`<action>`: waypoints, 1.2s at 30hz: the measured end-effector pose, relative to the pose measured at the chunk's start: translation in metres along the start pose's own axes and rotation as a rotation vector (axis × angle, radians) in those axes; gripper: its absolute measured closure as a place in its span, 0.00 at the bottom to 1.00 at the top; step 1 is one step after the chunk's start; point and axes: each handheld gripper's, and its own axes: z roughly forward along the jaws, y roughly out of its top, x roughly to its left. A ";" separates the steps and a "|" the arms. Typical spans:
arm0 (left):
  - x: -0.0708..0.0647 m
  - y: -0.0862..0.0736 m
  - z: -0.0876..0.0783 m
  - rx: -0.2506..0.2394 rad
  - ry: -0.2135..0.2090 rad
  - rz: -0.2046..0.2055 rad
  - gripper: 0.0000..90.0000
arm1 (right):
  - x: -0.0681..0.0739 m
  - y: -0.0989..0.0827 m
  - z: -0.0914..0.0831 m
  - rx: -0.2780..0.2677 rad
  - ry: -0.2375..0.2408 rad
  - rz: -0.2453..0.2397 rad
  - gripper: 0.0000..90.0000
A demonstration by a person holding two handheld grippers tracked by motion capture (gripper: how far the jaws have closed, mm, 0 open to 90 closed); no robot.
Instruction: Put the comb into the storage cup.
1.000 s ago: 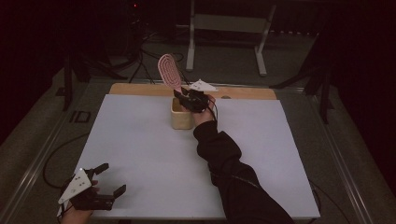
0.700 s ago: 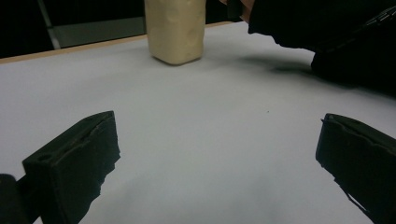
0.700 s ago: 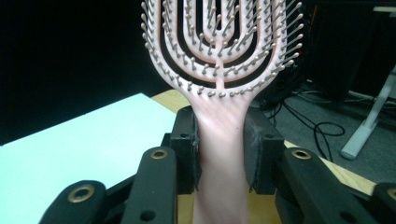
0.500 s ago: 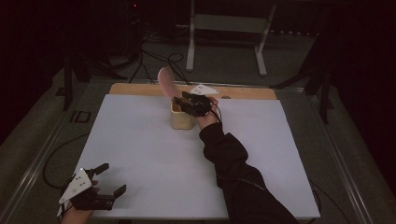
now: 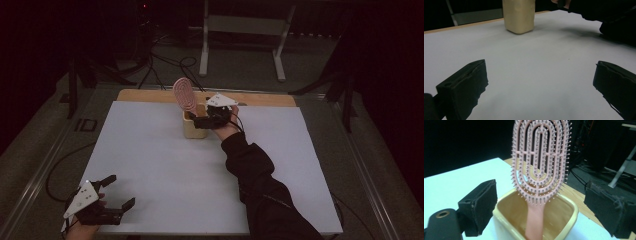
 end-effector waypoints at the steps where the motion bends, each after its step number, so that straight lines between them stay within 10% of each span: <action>1: 0.000 0.000 0.000 0.000 0.001 0.001 0.00 | 0.000 0.000 -0.001 -0.003 0.006 0.007 0.11; 25: -0.001 0.001 0.001 -0.003 -0.006 0.007 0.00 | -0.002 0.004 -0.031 0.014 0.169 0.078 0.10; 36: 0.000 0.001 0.001 0.003 -0.003 0.011 0.00 | -0.008 -0.002 -0.049 0.045 0.158 0.034 0.10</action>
